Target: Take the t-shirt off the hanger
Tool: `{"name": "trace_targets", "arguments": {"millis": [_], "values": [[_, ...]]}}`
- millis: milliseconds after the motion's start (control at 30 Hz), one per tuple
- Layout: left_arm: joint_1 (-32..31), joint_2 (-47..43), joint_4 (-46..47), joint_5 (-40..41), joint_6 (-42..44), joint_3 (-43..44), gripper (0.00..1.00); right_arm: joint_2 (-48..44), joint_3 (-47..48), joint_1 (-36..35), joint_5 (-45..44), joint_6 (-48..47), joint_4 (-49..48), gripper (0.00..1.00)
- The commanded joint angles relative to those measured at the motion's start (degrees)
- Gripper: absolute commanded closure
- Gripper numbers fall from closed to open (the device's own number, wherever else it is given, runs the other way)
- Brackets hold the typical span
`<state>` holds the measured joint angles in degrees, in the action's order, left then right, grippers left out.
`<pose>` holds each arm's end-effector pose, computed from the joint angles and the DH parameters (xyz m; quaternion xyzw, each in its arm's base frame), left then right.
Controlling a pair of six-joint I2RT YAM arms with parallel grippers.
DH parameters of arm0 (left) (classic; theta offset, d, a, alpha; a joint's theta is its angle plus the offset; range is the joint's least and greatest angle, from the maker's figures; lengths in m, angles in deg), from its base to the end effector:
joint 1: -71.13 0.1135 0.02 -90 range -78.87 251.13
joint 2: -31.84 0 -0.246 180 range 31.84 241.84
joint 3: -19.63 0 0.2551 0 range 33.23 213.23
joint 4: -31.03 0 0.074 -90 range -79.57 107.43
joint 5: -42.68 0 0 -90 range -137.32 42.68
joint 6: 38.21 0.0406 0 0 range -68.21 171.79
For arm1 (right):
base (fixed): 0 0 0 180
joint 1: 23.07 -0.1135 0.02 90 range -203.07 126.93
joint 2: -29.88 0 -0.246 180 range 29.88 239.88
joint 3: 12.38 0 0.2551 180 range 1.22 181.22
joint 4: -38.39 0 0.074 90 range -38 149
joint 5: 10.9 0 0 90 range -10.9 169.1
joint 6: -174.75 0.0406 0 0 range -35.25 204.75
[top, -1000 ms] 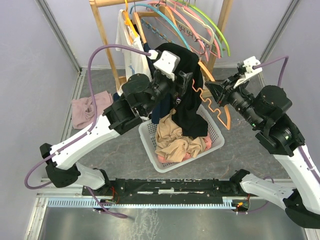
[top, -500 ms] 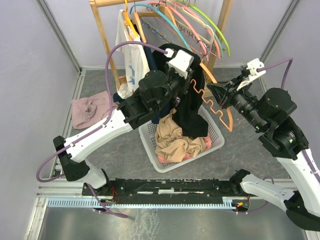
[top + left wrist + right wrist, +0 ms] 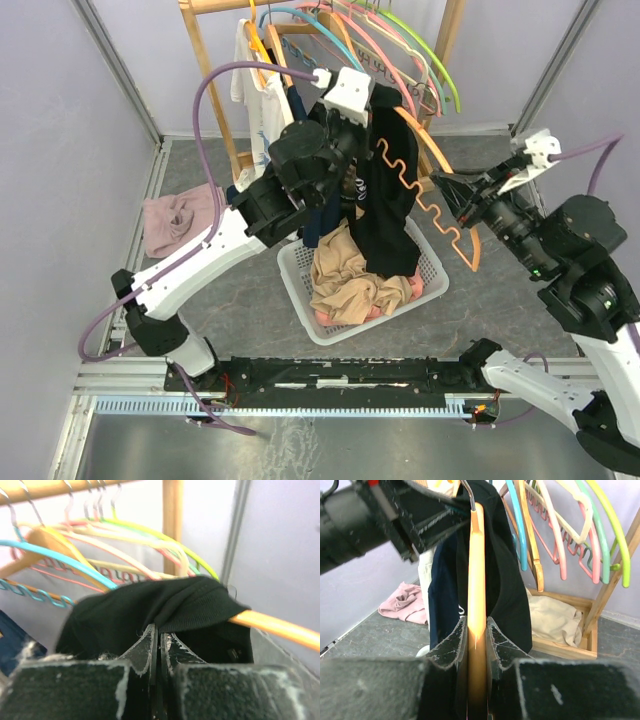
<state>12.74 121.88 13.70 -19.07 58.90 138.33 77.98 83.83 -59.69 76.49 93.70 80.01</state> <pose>0.2007 -0.2894 0.5034 0.1738 0.6191 -0.1851 0.7431 0.1134 0.0819 0.4995 -0.1427 0.6505 0.2748 0.6935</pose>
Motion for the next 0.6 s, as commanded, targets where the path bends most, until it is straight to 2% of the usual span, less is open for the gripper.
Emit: {"name": "trace_targets", "arguments": {"millis": [0,167,567], "values": [[1.26,3.79,-1.1,8.08,4.01,11.52,0.97,-4.03,0.59,-0.03,-0.56,-1.19,-2.77,0.98],[3.17,9.33,-5.45,10.33,4.72,20.38,0.97,-8.33,-0.3,-0.03,-0.29,-1.6,-1.13,0.98],[5.32,12.35,-9.65,8.08,1.04,25.9,0.97,-14.87,1.78,-0.06,-3.46,-2.31,2.99,0.98]]}}
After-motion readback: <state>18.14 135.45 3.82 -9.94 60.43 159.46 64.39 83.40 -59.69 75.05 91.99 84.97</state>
